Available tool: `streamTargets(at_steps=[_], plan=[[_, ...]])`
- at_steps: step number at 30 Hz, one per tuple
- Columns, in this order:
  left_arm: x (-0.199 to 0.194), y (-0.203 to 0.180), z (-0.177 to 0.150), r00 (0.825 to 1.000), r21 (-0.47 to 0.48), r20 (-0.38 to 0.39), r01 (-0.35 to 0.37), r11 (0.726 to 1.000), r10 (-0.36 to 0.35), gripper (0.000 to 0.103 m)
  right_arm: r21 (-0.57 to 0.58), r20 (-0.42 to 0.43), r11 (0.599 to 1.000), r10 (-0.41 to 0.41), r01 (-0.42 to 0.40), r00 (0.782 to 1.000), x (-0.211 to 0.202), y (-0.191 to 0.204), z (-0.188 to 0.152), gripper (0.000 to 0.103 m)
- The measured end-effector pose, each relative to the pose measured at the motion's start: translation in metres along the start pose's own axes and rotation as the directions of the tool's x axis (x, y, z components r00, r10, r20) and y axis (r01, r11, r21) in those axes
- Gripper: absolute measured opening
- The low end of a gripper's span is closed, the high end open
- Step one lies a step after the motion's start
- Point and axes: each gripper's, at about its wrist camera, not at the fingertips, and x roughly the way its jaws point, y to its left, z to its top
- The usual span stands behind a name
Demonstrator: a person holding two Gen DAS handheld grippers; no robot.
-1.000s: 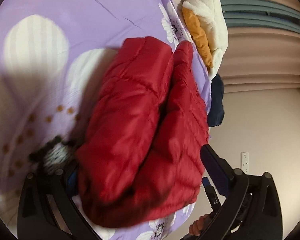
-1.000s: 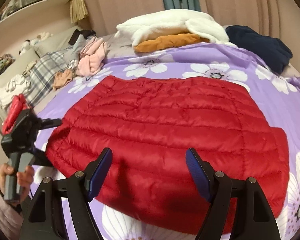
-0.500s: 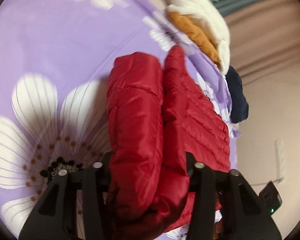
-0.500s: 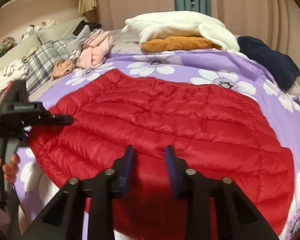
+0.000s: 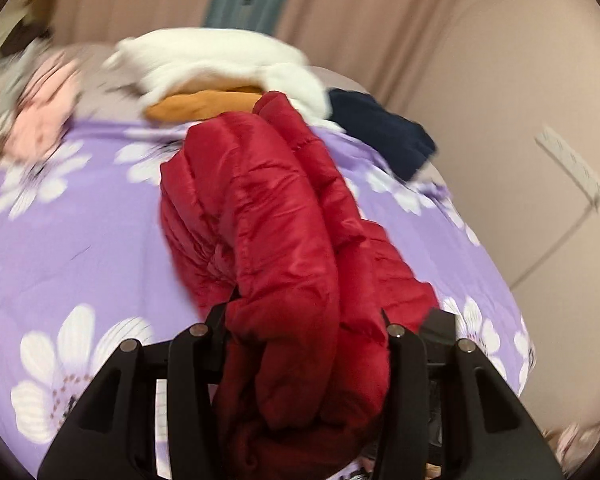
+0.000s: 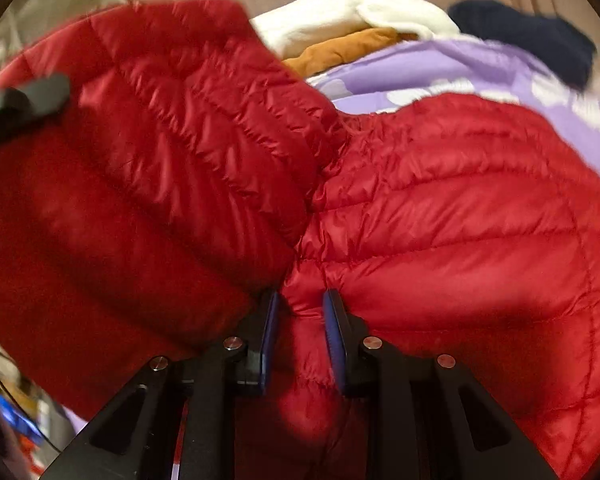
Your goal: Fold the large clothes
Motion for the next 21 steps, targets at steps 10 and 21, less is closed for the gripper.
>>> streamTargets(at_steps=[10,21], plan=[[0.036,-0.061,-0.005,0.999,0.148,-0.037,-0.013,0.989,0.019,0.046,-0.004,0.113,0.996,-0.086,0.087,0.990,-0.098,-0.025,-0.011,0.024],[0.086,-0.126,-0.036,0.992,0.349,-0.116,-0.002,0.937,0.046,0.048,0.239,0.070,0.959,-0.175,0.154,0.982,-0.126,-0.101,-0.045,0.024]])
